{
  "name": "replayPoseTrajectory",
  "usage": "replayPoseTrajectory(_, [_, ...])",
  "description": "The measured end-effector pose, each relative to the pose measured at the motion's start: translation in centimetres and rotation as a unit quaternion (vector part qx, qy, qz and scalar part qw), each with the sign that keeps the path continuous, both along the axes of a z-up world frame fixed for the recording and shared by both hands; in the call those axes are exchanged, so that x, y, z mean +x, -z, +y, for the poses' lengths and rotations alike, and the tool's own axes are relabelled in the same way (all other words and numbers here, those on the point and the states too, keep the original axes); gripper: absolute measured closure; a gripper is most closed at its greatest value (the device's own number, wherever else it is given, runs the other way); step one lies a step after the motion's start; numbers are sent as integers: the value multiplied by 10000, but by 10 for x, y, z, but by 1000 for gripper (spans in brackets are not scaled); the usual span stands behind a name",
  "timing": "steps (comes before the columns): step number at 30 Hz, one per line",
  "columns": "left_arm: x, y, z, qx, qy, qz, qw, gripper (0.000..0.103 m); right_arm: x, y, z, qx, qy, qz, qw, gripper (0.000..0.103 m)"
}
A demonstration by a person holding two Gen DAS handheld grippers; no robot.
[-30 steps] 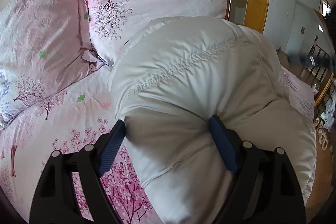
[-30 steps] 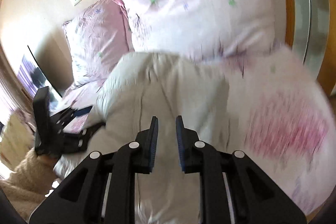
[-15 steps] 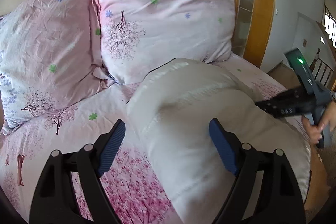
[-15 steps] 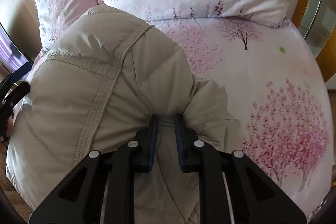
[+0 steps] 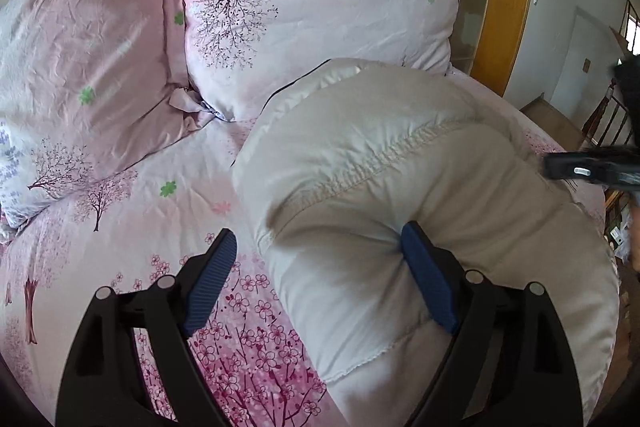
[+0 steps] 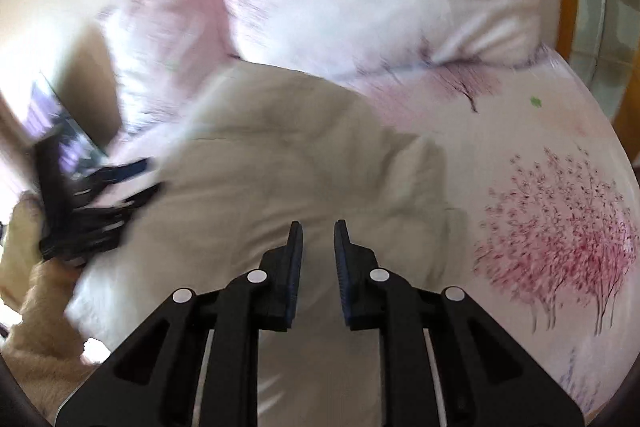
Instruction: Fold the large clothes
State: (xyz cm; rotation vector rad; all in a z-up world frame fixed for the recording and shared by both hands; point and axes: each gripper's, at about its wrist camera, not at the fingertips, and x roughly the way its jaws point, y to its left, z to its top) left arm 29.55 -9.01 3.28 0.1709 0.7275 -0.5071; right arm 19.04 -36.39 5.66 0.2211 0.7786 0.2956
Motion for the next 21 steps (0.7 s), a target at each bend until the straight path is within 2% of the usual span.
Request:
replayPoseTrajectory(2, [-1,0,0,-17,-18,-14,10000,18,-20,0,10,-125,-81,-128,9998,79])
replayPoseTrajectory(4, [-3,1,1,-25,-47,-65,10000,18,-31,12,17,-287,-72,-23,9996,74])
replayPoseTrajectory(6, [-7,-3,3,-87,-92,-193,9997,18,-30,29,19,-434,43,153,9989,74])
replayPoseTrajectory(9, [-19,-15,11,-422,-1,-271,9987,20,-22,50,14,-68,45,243,9997,74])
replayPoseTrajectory(12, [-37,-28,20,-822,291,-293,9958,20,-22,54,12,73,36,246,9997,74])
replayPoseTrajectory(14, [-49,-33,18,-766,464,-395,9952,19,-22,55,14,29,25,214,9998,74])
replayPoseTrajectory(19, [-61,-14,-3,-124,713,-247,9971,18,-23,60,14,98,10,161,9998,74])
replayPoseTrajectory(21, [-57,-7,-3,-183,705,-31,9973,18,-23,63,12,126,4,148,9998,74])
